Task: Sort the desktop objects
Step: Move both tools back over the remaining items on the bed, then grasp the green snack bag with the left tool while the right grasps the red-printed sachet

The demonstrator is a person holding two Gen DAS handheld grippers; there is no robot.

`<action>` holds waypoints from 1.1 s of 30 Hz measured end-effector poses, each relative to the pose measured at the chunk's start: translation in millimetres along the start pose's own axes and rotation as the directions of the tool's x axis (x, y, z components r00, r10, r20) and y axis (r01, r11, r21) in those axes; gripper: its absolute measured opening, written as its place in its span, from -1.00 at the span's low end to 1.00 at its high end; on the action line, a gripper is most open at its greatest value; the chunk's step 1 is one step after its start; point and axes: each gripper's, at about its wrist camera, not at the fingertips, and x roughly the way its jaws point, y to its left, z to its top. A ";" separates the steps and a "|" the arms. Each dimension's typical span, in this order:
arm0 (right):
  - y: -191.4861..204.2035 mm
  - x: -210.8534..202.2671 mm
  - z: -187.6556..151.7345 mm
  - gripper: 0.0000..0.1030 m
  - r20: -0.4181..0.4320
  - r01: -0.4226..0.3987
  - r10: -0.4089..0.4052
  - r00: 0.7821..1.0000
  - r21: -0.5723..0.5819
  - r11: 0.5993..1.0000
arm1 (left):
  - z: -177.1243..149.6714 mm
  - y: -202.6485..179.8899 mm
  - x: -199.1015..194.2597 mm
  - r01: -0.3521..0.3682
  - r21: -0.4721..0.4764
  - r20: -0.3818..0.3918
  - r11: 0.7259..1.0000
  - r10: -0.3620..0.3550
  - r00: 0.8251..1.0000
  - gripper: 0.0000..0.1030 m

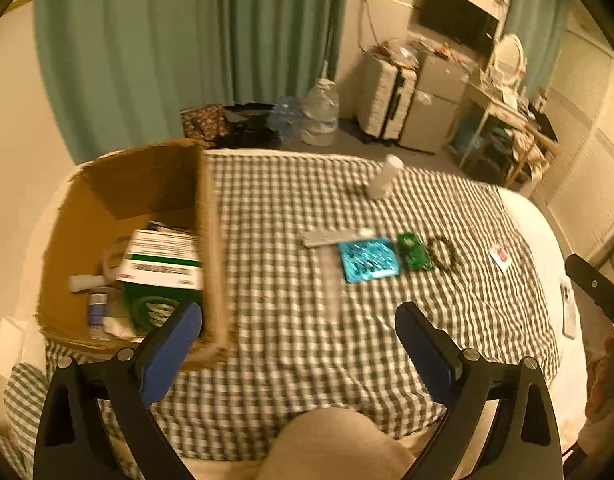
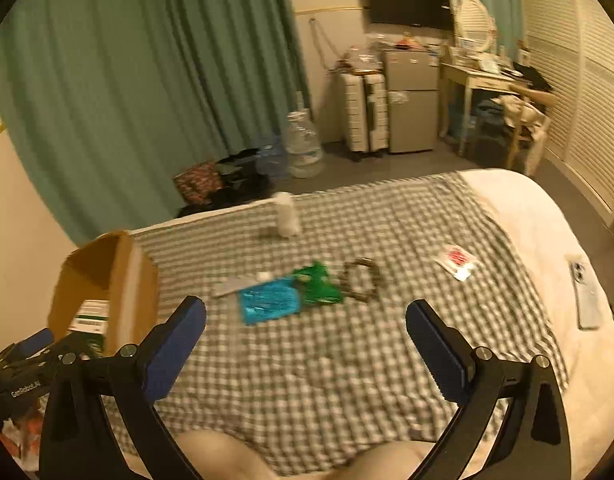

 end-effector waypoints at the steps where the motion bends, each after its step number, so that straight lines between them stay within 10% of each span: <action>1: -10.2 0.9 -2.7 0.96 0.000 0.011 -0.011 1.000 0.010 1.000 | -1.5 -9.1 5.9 0.001 0.012 -0.011 1.000 -0.001 1.000 0.94; 18: -181.1 87.1 -35.1 0.96 -0.082 0.139 -0.123 0.989 0.239 0.961 | -0.2 -144.7 165.9 -0.002 0.072 -0.162 0.997 0.014 0.987 0.94; 33: -221.4 246.1 9.7 0.95 -0.161 0.190 -0.155 0.975 0.232 0.954 | 30.3 -196.6 300.1 -0.091 0.045 -0.157 0.995 0.097 0.983 0.94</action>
